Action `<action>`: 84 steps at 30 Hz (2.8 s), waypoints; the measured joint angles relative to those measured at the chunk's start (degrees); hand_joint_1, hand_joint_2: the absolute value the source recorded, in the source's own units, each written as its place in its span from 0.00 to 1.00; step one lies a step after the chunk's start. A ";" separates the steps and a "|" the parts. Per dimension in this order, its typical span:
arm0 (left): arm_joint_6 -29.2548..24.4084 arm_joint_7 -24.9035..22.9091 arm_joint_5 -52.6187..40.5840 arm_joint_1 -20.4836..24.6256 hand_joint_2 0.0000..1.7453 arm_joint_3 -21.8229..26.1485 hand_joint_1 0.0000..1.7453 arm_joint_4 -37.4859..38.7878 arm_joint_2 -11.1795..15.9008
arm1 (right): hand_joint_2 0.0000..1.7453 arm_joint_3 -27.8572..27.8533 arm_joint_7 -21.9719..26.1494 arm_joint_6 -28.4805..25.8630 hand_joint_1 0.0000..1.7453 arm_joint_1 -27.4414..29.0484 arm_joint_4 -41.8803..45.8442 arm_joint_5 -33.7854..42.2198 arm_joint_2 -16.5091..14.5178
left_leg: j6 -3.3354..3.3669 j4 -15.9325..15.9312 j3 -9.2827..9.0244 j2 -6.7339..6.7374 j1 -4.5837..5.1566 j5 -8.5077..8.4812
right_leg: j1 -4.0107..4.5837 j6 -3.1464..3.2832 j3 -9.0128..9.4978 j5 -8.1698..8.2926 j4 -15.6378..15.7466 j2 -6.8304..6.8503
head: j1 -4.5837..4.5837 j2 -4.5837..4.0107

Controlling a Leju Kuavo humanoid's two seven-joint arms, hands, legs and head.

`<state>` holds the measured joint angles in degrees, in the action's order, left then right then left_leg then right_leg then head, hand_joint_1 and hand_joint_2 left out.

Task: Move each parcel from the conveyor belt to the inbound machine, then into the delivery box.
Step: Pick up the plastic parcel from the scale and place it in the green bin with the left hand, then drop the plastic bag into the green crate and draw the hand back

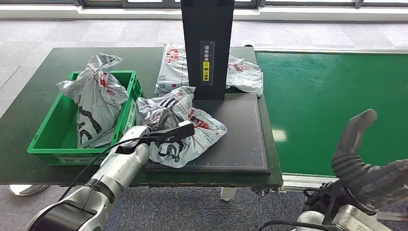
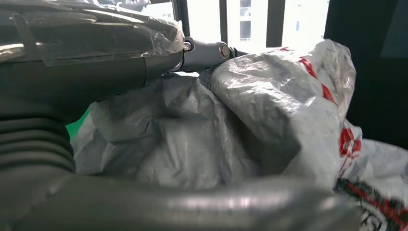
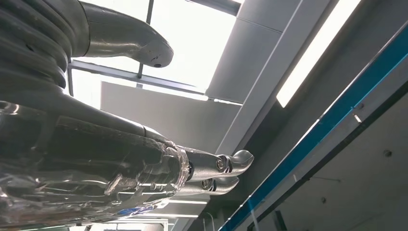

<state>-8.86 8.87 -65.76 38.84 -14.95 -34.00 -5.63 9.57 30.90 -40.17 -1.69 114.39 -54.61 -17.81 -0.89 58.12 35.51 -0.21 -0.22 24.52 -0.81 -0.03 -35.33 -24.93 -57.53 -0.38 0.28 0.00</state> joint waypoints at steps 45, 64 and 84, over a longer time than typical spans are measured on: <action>-7.44 -2.39 0.18 5.89 1.00 -0.51 1.00 8.64 -4.65 | 1.00 2.67 -9.80 0.00 0.00 0.33 3.99 -9.44 0.09 | 0.00 0.00 -0.01 0.00 -0.01 -0.01 | 0.02 0.00 0.02 0.01 -0.01 0.02 | 0.01 0.00; -21.29 -14.77 -8.07 11.45 1.00 8.84 1.00 -3.78 8.99 | 1.00 2.66 -4.64 -0.01 0.00 0.73 3.50 -3.90 0.13 | -0.09 -0.02 -0.01 0.09 -0.11 -0.05 | 0.12 0.07 -0.01 0.02 -0.04 -0.05 | 0.00 0.00; -18.57 -34.40 -22.87 8.19 1.00 9.38 1.00 5.84 18.52 | 1.00 1.75 -0.38 -0.01 0.00 1.61 1.21 -1.08 0.13 | -0.18 -0.03 -0.02 0.15 -0.17 0.01 | 0.18 0.19 -0.05 -0.06 -0.04 -0.11 | 0.00 0.00</action>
<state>-27.43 -25.52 -88.63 47.03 -5.57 -28.16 12.90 11.32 30.52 -40.18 -0.08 115.60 -55.69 -17.68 -1.07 58.09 35.49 -0.06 -0.39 24.53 -0.62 0.15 -35.38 -24.99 -57.57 -0.48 0.28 0.00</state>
